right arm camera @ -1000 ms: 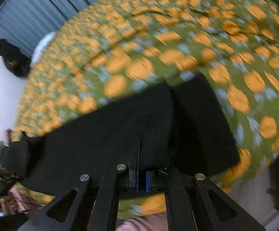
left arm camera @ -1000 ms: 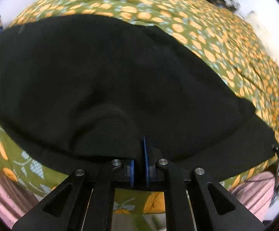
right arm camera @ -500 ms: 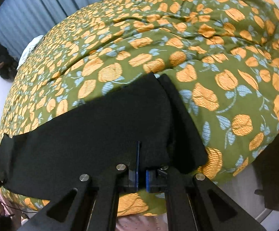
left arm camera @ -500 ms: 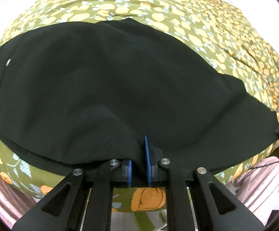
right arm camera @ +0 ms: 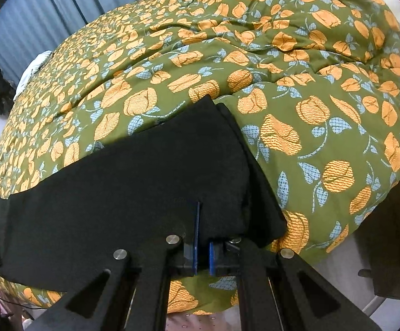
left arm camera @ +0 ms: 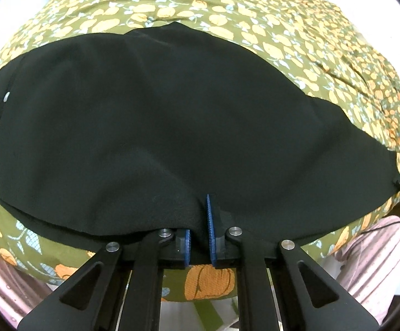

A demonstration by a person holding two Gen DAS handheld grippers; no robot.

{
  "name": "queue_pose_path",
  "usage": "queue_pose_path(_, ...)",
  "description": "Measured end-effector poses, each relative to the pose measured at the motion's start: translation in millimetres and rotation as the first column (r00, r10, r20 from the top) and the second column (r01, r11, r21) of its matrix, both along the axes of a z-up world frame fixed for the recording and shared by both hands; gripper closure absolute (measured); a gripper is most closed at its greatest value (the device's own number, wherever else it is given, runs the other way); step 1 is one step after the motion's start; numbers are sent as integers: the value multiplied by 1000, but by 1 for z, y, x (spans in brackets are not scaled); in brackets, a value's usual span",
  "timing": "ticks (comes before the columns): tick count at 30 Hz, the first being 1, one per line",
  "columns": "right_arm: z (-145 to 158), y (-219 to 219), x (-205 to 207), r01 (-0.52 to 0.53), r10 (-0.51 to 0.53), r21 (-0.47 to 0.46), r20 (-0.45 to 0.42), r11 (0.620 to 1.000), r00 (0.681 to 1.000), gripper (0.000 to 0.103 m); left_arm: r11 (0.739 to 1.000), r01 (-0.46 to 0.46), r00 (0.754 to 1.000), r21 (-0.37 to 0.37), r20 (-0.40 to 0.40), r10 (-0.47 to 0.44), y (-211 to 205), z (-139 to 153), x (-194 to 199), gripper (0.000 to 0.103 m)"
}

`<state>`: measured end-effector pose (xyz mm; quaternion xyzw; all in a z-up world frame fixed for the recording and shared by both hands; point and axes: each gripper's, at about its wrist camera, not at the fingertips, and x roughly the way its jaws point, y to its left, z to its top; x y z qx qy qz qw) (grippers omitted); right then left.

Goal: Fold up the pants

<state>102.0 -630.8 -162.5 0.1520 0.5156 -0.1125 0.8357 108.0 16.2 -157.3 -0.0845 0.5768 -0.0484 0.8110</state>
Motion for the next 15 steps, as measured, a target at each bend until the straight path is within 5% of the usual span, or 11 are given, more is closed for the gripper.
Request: queue_pose_path(15,-2,3,3,0,-1,-28,-20,1000,1000,98,998,33,999,47,-33,-32,-7,1,-5,98)
